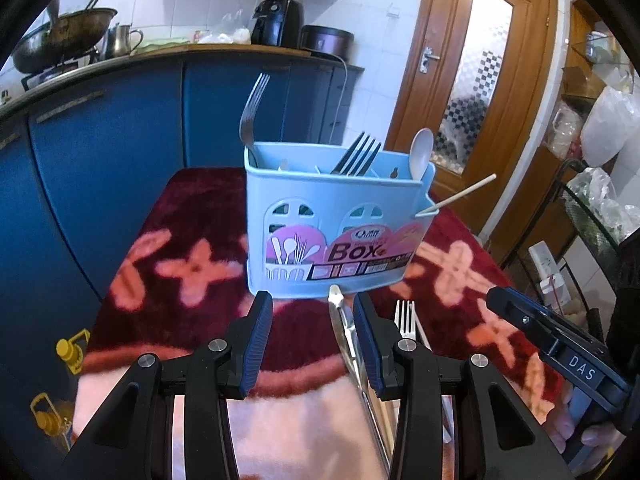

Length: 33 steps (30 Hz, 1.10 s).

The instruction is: Organize utensils

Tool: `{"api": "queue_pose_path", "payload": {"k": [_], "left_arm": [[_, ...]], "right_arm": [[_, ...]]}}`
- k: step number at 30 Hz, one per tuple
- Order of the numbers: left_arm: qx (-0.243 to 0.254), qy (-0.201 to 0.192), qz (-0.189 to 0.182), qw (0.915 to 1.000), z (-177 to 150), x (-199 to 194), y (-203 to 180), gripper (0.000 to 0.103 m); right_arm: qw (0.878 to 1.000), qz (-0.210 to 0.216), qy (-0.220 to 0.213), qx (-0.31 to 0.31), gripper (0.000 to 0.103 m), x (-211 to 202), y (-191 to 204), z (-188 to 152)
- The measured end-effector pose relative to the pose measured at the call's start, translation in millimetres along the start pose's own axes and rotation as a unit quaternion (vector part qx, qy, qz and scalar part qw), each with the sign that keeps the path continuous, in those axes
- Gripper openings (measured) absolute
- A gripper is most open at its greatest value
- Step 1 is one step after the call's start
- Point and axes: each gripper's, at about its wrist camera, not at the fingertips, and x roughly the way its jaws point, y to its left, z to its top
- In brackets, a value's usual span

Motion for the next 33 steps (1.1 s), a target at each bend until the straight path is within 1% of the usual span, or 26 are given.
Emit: {"api": "queue_pose_path", "payload": {"k": [9, 16, 31, 33], "left_arm": [[-0.001, 0.035, 0.009, 0.9994, -12.1, 20.9, 0.7, 0.043], [-0.004, 0.063, 0.001, 0.998, -19.7, 39.0, -2.4, 0.043], [0.03, 0.11, -0.004, 0.9934, -30.1, 82.8, -25.9, 0.043], [0.032, 0.114, -0.002, 0.993, -30.5, 87.1, -26.7, 0.041]], "right_arm": [[1.0, -0.011, 0.023, 0.006, 0.041, 11.7, -9.9, -11.9], [0.999, -0.02, 0.036, 0.005, 0.041, 18.3, -15.4, -18.6], [0.998, -0.022, 0.064, 0.008, 0.041, 29.2, -25.7, -29.3], [0.998, -0.02, 0.065, 0.008, 0.041, 29.6, -27.0, -30.3]]}}
